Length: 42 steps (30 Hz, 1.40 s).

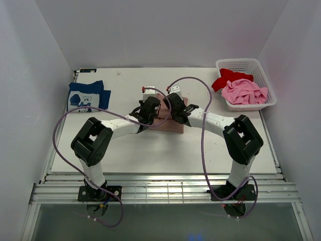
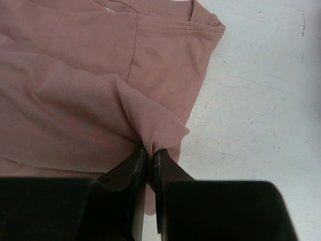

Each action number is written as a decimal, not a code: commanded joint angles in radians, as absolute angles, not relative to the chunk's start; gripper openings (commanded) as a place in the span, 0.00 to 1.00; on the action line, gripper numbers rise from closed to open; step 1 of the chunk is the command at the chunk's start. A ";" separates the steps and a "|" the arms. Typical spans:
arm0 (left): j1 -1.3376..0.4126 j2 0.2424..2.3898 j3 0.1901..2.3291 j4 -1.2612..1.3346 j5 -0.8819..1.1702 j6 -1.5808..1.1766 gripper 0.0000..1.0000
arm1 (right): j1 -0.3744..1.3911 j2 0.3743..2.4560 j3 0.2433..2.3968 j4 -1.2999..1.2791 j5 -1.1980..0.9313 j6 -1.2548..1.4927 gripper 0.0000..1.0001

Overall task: Fold and stack the t-shirts
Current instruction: Fold the tshirt

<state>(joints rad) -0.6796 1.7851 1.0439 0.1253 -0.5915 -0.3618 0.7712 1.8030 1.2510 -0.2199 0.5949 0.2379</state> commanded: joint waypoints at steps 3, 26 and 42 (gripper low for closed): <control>-0.652 1.835 1.130 0.153 -0.546 -0.331 0.00 | 0.749 1.827 1.318 -0.176 0.586 0.210 0.08; -0.635 1.963 1.261 0.255 -0.408 -0.255 0.00 | 0.724 1.852 1.358 -0.230 0.591 0.233 0.08; -0.634 1.967 1.278 0.271 -0.359 -0.253 0.00 | 0.724 1.753 1.256 -0.275 0.600 0.294 0.08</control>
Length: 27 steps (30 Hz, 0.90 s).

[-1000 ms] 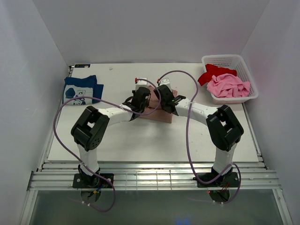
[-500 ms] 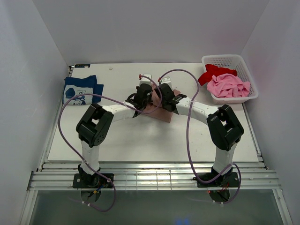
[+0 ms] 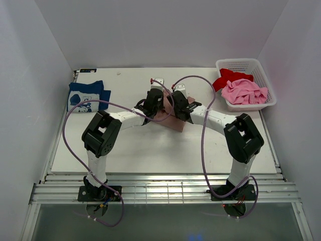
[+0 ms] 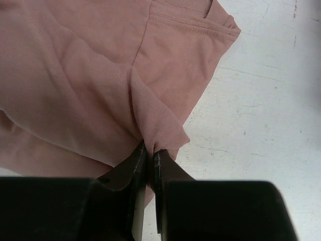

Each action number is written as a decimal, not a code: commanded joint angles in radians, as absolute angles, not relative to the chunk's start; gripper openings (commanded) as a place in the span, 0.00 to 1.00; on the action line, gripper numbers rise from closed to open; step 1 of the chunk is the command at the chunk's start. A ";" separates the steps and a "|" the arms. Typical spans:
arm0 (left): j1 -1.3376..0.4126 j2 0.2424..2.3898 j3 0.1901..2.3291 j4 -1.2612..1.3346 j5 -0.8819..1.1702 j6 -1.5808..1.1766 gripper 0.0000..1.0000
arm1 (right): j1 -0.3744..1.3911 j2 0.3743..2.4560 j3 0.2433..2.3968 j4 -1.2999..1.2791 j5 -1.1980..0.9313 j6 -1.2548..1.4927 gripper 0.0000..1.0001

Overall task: Fold and stack the t-shirts
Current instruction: Fold the tshirt

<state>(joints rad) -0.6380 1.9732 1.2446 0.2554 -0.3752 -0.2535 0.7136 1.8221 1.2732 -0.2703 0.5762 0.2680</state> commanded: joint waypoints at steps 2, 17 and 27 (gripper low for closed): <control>-0.634 1.965 1.279 0.272 -0.359 -0.253 0.00 | 0.726 1.737 1.249 -0.275 0.600 0.296 0.08; -0.634 1.962 1.281 0.281 -0.347 -0.256 0.00 | 0.741 1.654 1.198 -0.311 0.623 0.324 0.08; -0.634 1.977 1.307 0.296 -0.321 -0.236 0.00 | 0.747 1.621 1.170 -0.331 0.653 0.345 0.08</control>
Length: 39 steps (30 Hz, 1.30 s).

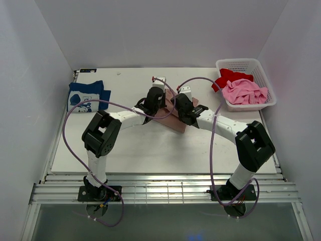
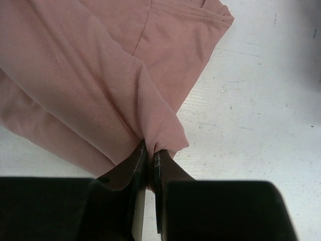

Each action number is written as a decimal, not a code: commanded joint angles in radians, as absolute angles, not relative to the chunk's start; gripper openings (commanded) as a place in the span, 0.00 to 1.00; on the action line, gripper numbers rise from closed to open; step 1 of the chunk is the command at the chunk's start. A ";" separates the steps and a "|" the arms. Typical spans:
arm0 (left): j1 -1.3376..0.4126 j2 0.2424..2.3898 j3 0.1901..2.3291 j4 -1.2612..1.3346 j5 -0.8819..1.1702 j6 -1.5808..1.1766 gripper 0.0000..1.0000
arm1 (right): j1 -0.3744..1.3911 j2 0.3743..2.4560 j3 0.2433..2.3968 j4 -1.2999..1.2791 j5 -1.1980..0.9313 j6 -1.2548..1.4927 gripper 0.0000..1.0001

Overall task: Fold and stack the t-shirts
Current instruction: Fold the tshirt

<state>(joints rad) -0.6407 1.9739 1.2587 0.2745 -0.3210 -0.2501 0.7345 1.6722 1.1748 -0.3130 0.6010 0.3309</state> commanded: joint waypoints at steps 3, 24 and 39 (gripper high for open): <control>-0.634 1.986 1.318 0.298 -0.324 -0.235 0.00 | 0.747 1.635 1.183 -0.330 0.666 0.336 0.08; -0.629 2.086 1.598 0.301 -0.501 -0.052 0.75 | 0.736 1.709 1.335 -0.287 0.945 0.217 0.57; -0.687 1.658 1.010 0.337 -0.381 -0.452 0.00 | 0.736 1.598 1.140 -0.042 0.307 0.216 0.08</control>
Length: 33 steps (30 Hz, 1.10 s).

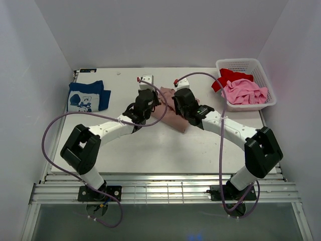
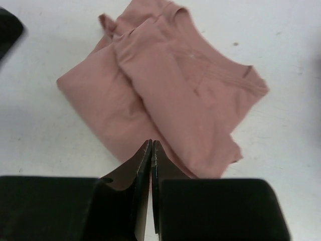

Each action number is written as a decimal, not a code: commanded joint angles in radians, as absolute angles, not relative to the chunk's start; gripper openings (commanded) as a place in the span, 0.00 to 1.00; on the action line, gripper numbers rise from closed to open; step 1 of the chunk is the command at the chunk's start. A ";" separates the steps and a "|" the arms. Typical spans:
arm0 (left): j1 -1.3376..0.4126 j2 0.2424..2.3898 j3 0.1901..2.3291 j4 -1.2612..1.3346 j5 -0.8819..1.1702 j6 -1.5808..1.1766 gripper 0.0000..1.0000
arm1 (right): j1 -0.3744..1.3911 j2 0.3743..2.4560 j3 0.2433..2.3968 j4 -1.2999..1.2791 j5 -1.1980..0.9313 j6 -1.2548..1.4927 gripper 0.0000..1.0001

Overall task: Fold and stack the t-shirts
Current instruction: Fold the tshirt

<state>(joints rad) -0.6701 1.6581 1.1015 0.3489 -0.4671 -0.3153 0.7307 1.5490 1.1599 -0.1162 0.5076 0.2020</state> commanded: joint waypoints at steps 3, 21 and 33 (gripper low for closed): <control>-0.690 1.664 0.954 0.374 -0.313 -0.497 0.00 | 0.736 1.643 1.154 -0.028 0.241 0.222 0.08; -0.695 1.851 1.005 0.569 -0.167 -0.514 0.00 | 0.712 1.790 1.220 -0.048 0.248 0.218 0.08; -0.696 1.864 0.970 0.604 -0.144 -0.515 0.00 | 0.651 1.882 1.272 -0.075 0.313 0.184 0.08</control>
<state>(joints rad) -0.6914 1.8977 0.9916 0.5694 -0.1558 -0.5167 0.6746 1.8530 1.2194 -0.0753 0.2810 0.2012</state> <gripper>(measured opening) 0.022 0.078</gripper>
